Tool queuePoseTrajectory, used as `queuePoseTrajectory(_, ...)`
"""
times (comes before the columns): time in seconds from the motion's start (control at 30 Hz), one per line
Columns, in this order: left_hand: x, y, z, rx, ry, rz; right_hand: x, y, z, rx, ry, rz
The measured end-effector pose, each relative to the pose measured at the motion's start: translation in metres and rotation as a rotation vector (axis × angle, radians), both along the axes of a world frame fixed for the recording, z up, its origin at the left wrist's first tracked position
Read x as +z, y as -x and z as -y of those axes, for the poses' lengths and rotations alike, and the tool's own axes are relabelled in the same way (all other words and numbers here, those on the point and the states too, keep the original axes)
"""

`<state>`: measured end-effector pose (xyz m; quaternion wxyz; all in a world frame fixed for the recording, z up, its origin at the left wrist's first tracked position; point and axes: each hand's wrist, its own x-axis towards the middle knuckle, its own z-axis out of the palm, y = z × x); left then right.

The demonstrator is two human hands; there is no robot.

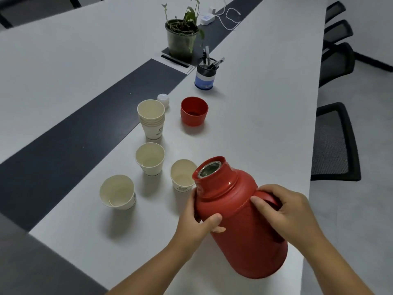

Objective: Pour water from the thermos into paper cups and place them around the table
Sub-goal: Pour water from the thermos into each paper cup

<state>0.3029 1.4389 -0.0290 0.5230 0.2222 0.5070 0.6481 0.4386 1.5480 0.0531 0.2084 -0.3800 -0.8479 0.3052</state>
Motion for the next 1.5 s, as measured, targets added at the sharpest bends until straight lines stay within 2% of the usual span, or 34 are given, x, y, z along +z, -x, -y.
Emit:
queuePoseTrajectory(1.0, -0.027, -0.004, -0.008, 0.048, 0.030, 0.191, 0.015, 0.041, -0.019, 0.041, -0.022, 0.325)
queuePoseTrajectory(1.5, -0.023, -0.005, -0.008, 0.045, 0.008, 0.239, 0.015, 0.044, -0.021, 0.050, -0.008, 0.381)
